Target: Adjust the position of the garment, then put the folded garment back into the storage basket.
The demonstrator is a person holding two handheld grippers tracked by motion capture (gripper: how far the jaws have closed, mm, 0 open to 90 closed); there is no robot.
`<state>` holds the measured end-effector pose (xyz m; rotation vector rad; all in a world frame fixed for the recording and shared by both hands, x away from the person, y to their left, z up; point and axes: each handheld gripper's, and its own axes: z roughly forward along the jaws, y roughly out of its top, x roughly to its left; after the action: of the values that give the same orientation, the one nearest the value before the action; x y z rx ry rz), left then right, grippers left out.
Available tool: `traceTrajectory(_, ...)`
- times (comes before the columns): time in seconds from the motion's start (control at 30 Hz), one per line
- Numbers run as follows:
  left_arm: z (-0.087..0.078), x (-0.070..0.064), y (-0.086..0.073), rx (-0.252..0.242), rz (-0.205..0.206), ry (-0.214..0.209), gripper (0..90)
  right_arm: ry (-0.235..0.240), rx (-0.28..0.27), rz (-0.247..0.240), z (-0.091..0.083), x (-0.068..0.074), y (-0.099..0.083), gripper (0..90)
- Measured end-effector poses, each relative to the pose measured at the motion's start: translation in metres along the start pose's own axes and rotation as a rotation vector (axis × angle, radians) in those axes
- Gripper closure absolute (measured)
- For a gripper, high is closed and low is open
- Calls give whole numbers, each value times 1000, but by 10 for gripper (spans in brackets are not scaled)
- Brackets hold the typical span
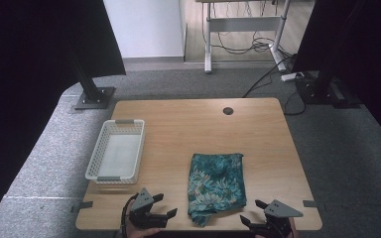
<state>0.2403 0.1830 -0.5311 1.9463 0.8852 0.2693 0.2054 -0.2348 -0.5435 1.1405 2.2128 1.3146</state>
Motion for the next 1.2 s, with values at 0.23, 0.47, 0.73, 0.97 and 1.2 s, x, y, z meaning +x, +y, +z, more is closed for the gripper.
traceTrajectory(0.23, 0, 1, 0, 7, -6, 6, 217, -5, 8, 1, -1, -1, -2, 201)
traceTrajectory(0.47, 1, 2, 0, 6, -10, -2, 210, -11, 8, 0, -2, -1, -2, 203)
traceTrajectory(0.73, 5, 4, 1, 6, -21, -10, 215, -6, 14, 7, -1, -1, -3, 201)
traceTrajectory(0.97, 9, 12, 8, -2, -44, -56, 218, 4, 15, 22, -1, -3, -3, 189)
traceTrajectory(1.2, 18, 16, 14, 17, -43, -97, 223, 5, 12, 30, -2, -5, -4, 188)
